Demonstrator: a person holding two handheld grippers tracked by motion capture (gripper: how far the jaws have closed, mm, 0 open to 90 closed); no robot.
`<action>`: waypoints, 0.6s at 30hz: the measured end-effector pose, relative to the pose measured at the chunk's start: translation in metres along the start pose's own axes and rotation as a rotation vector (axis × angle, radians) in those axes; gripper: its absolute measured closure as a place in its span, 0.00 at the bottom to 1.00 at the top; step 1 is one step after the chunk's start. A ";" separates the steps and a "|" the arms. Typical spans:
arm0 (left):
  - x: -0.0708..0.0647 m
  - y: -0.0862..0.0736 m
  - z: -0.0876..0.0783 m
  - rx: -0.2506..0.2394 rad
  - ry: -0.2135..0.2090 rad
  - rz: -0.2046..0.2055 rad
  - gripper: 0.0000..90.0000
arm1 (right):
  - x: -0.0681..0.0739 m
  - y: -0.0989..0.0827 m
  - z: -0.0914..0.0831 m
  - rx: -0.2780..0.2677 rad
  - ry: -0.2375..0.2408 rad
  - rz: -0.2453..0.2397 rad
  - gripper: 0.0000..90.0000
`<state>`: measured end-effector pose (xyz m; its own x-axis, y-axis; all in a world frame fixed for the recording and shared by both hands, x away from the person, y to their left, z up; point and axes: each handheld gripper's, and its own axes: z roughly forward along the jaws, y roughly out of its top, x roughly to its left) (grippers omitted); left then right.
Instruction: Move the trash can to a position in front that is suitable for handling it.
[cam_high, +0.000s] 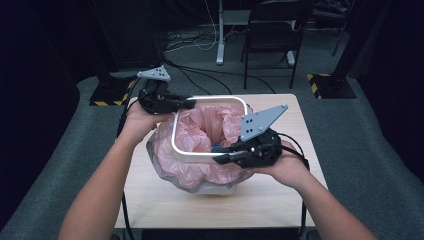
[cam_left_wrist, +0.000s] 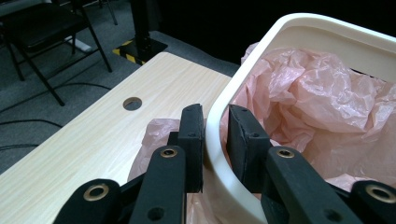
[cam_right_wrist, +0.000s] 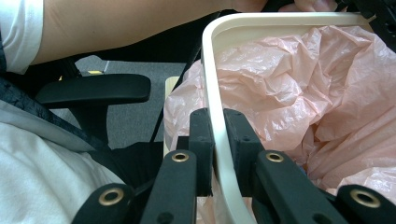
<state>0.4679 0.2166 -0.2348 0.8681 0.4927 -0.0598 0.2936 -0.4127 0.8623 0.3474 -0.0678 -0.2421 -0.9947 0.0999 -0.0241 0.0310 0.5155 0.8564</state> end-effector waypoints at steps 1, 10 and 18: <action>-0.001 0.001 -0.001 0.002 0.001 -0.002 0.84 | 0.000 -0.001 0.000 -0.005 0.002 0.002 0.91; -0.004 0.012 -0.006 0.014 0.007 0.010 0.84 | 0.000 -0.001 -0.004 -0.034 0.010 0.005 0.92; -0.010 0.028 -0.019 0.001 0.016 0.031 0.84 | 0.005 0.013 -0.014 -0.041 -0.001 -0.023 0.92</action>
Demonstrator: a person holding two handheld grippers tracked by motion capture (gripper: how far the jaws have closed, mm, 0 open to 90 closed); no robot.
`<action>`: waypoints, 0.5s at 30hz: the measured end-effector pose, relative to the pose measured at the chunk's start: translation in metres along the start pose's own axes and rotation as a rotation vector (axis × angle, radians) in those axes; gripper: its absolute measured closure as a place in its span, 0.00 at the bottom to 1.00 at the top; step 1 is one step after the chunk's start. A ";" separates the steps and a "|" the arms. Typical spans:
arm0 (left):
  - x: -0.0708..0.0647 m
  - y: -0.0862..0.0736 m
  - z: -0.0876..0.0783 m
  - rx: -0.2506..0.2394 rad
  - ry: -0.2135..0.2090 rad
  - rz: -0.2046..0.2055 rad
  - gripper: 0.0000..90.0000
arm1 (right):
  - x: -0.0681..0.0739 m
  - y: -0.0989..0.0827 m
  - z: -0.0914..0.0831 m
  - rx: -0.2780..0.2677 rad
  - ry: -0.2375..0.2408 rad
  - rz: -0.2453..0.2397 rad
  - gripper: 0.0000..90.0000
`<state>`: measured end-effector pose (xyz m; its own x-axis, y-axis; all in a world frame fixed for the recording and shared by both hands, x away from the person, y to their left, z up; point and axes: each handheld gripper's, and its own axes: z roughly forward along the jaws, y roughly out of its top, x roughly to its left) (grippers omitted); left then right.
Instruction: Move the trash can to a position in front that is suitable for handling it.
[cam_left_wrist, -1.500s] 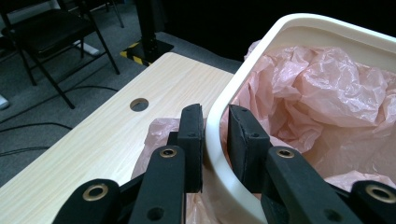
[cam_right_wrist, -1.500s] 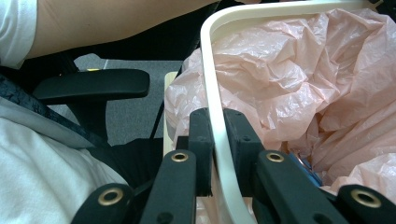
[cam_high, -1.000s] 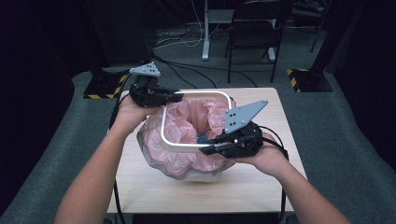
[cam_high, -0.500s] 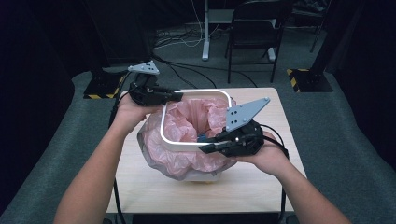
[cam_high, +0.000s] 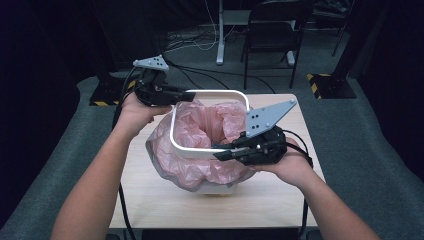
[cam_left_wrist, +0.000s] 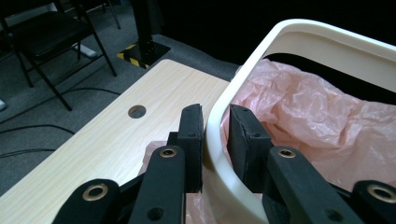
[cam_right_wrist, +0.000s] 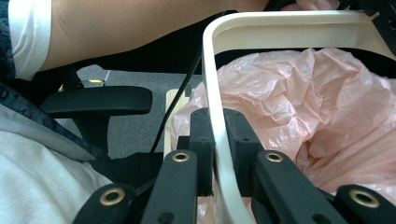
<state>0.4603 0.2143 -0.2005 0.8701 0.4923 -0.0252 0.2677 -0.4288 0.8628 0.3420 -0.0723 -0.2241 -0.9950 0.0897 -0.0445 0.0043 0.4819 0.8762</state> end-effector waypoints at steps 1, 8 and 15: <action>0.000 0.001 -0.001 0.001 -0.001 0.001 0.84 | 0.000 0.002 -0.001 0.002 0.001 -0.003 0.92; -0.002 0.003 -0.003 -0.014 -0.013 0.004 0.83 | 0.005 0.009 -0.004 0.012 -0.006 -0.025 0.93; -0.002 0.004 -0.008 -0.063 0.019 -0.027 0.65 | 0.007 0.009 -0.006 0.006 -0.018 -0.025 0.93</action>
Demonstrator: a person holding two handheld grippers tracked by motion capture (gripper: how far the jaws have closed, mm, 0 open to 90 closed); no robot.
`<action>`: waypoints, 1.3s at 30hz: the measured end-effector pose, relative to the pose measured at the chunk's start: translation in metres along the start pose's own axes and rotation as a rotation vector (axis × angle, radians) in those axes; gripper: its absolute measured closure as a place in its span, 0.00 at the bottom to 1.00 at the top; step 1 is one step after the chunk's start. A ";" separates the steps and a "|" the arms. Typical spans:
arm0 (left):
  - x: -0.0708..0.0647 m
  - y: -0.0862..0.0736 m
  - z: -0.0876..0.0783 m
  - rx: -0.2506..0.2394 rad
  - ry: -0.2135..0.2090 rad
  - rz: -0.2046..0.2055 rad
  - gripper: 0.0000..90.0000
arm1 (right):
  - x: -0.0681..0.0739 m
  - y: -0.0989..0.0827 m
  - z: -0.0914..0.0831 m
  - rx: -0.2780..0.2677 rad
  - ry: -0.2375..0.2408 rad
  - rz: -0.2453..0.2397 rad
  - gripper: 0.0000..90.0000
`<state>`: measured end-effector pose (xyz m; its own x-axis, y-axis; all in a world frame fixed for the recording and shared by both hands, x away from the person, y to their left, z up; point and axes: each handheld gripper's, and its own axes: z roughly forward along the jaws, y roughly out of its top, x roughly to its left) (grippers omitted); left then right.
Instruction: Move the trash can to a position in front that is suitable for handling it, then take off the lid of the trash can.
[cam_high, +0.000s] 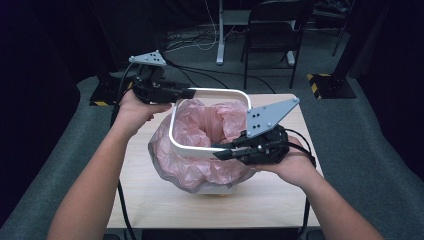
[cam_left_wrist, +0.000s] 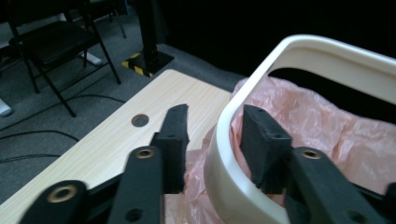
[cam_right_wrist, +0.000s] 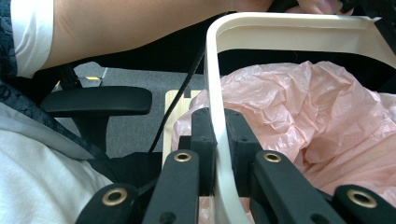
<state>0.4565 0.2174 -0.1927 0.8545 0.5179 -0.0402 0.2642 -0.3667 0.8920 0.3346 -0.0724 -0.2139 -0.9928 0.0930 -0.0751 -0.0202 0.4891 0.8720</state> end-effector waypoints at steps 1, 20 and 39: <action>0.000 0.000 -0.002 -0.011 0.005 -0.001 0.62 | 0.000 0.000 0.000 0.003 -0.002 0.002 0.93; 0.000 -0.014 -0.046 -0.120 0.090 -0.008 0.49 | -0.005 -0.013 -0.029 -0.026 -0.122 0.034 0.93; -0.003 -0.050 -0.043 -0.093 0.106 -0.012 0.47 | -0.017 -0.038 -0.058 -0.025 -0.288 0.085 0.93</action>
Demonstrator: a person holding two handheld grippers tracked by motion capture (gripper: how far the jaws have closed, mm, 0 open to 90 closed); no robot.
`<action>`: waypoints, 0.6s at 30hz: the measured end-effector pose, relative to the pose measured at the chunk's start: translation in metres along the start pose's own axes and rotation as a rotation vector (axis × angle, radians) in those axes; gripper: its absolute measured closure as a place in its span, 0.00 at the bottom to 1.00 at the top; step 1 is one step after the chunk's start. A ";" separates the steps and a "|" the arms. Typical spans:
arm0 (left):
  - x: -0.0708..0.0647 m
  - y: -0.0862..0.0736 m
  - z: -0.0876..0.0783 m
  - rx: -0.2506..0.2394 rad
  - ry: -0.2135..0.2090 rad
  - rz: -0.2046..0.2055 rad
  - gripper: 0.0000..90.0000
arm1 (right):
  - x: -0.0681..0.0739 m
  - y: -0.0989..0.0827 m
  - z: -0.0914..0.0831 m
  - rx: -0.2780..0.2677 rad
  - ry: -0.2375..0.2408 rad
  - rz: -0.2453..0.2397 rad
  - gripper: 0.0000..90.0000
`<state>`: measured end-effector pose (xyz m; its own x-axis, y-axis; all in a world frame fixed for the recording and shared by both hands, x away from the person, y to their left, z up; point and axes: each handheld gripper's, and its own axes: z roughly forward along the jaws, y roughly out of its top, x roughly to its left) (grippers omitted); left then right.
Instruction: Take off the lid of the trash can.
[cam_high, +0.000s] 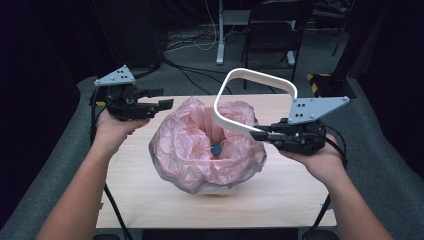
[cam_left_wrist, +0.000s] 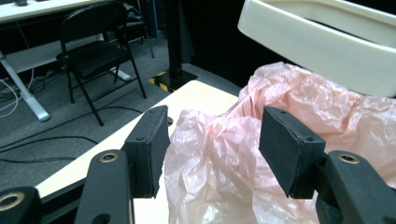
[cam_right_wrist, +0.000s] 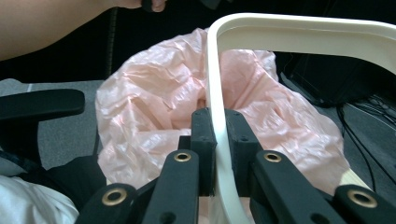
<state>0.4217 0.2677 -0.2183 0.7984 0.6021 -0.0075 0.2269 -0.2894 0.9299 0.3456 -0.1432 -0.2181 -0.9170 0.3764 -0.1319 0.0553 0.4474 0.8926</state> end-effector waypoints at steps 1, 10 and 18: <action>0.000 -0.001 0.000 0.001 -0.001 -0.001 0.47 | -0.001 -0.001 -0.001 0.004 -0.009 0.001 0.93; -0.006 -0.013 0.002 0.019 -0.016 0.011 0.47 | -0.013 -0.010 -0.007 0.019 -0.068 0.034 0.93; -0.011 -0.017 0.002 0.015 -0.030 0.021 0.47 | -0.022 -0.019 -0.012 0.024 -0.122 0.060 0.93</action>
<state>0.4100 0.2642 -0.2343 0.8192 0.5736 0.0008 0.2182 -0.3129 0.9244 0.3598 -0.1694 -0.2265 -0.8568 0.4987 -0.1311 0.1196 0.4395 0.8902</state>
